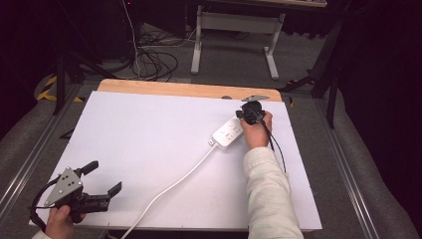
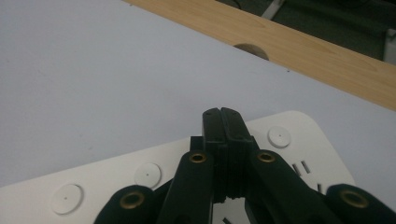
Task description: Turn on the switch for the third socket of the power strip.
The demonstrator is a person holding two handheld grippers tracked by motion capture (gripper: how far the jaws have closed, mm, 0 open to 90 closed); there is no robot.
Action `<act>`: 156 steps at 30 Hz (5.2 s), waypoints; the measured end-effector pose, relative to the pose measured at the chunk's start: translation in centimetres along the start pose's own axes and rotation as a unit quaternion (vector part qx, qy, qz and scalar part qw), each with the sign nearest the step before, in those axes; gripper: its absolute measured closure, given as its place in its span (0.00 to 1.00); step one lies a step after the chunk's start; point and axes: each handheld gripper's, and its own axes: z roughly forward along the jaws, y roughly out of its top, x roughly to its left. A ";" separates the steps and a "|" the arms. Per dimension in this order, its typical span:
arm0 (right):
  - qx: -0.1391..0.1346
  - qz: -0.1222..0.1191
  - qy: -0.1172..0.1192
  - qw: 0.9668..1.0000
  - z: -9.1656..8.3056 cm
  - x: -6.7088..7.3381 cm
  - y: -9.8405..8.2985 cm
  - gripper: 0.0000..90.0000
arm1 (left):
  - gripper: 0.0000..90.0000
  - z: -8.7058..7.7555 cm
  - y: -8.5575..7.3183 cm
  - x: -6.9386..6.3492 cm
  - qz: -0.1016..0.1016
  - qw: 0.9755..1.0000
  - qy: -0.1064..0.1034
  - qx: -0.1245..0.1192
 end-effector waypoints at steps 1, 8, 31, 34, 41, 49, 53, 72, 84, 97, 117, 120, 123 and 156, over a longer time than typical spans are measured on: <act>0.003 -0.002 -0.004 1.000 0.1 -0.1 0.0 1.00 | 0.02 0.0 0.0 0.0 0.000 1.000 0.000 0.000; 0.019 -0.007 -0.008 1.000 0.6 -0.1 -0.1 1.00 | 0.02 0.0 0.0 0.0 0.001 1.000 -0.002 0.000; 0.040 0.001 -0.015 0.999 1.1 0.1 0.1 1.00 | 0.02 0.1 -0.1 0.0 -0.001 1.000 0.000 0.004; 0.040 0.001 -0.015 0.999 1.1 0.2 0.1 1.00 | 0.02 0.1 0.0 0.0 0.001 1.000 0.000 0.003; 0.041 0.005 -0.013 0.999 1.2 0.1 0.0 1.00 | 0.02 0.1 0.0 0.0 0.001 1.000 -0.002 0.005; 0.044 -0.001 -0.016 0.999 1.3 0.2 0.1 1.00 | 0.02 0.1 0.0 -0.1 0.000 1.000 -0.001 0.006; 0.045 0.003 -0.017 0.999 1.3 0.2 0.1 1.00 | 0.02 0.0 0.0 -0.1 0.002 1.000 -0.001 0.006; -0.016 0.004 -0.022 1.000 0.2 1.2 0.7 1.00 | 0.02 0.0 0.0 -0.1 -0.002 1.000 0.000 0.003; -0.077 0.015 -0.008 0.997 -3.9 1.2 2.2 1.00 | 0.02 0.0 0.2 -0.1 0.001 1.000 0.000 -0.003; -0.099 -0.005 0.006 0.995 -6.9 2.0 3.2 1.00 | 0.02 0.1 0.2 -0.2 0.000 1.000 -0.001 -0.002; -0.136 -0.030 0.051 0.989 -13.3 4.8 2.8 0.41 | 0.02 -0.2 0.3 -0.1 0.006 1.000 0.001 -0.006; -0.135 -0.038 0.064 0.988 -14.5 5.1 2.5 0.36 | 0.02 -0.2 0.3 -0.1 0.000 1.000 0.001 -0.007; -0.132 -0.044 0.077 0.987 -15.5 5.6 2.0 0.33 | 0.02 -0.2 0.3 -0.1 0.000 1.000 0.000 -0.006; -0.107 -0.036 0.168 0.979 -19.1 8.3 -8.1 0.23 | 0.02 -0.9 0.7 0.0 0.003 1.000 -0.006 -0.004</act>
